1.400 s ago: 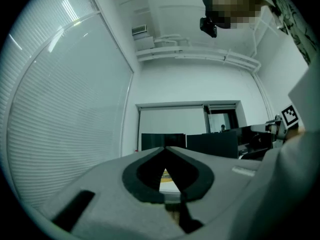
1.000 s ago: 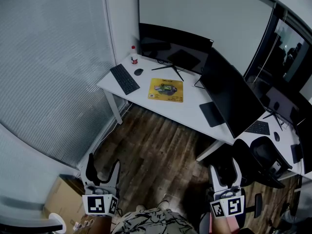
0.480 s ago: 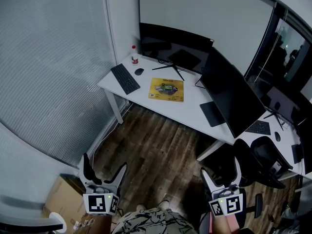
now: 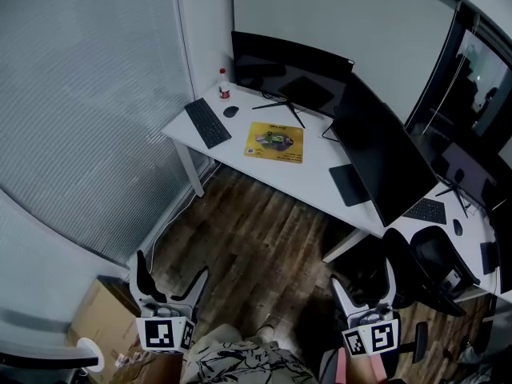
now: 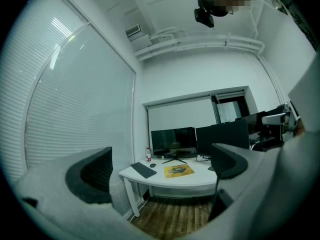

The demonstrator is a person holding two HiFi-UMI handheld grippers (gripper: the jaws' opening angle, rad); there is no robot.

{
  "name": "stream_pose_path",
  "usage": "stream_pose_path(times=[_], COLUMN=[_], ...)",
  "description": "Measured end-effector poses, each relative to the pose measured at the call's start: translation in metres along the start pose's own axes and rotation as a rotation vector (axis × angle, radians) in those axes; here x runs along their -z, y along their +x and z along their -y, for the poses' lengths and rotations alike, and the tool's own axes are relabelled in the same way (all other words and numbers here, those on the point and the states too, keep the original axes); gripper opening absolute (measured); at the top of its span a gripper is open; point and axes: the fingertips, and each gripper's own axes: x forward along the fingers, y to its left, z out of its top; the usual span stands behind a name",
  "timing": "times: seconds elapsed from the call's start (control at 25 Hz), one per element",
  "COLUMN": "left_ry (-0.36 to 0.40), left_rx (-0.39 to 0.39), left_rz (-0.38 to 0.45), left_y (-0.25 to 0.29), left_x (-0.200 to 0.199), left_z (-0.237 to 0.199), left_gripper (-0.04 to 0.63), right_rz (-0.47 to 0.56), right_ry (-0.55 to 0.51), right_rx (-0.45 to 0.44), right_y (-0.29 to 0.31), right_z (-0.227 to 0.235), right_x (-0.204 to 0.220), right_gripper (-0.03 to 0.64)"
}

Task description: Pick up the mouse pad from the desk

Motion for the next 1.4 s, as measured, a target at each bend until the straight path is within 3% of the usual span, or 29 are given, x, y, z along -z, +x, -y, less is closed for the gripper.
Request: stream_pose_path(times=[0.52, 0.96, 1.4], left_ry=[-0.008, -0.020, -0.031], left_rx=[-0.004, 0.001, 0.055], left_rz=[-0.001, 0.021, 0.016], left_y=[0.019, 0.094, 0.178], left_x=[0.013, 0.012, 0.013], left_z=[0.008, -0.022, -0.044], left_gripper=[0.601, 0.601, 0.601], right_rz=[-0.006, -0.011, 0.013], right_ry=[0.001, -0.030, -0.025], right_rx=[-0.019, 0.005, 0.040], right_y=[0.024, 0.102, 0.174], right_z=[0.017, 0.031, 0.040], right_x=[0.010, 0.013, 0.012], right_gripper=[0.515, 0.514, 0.515])
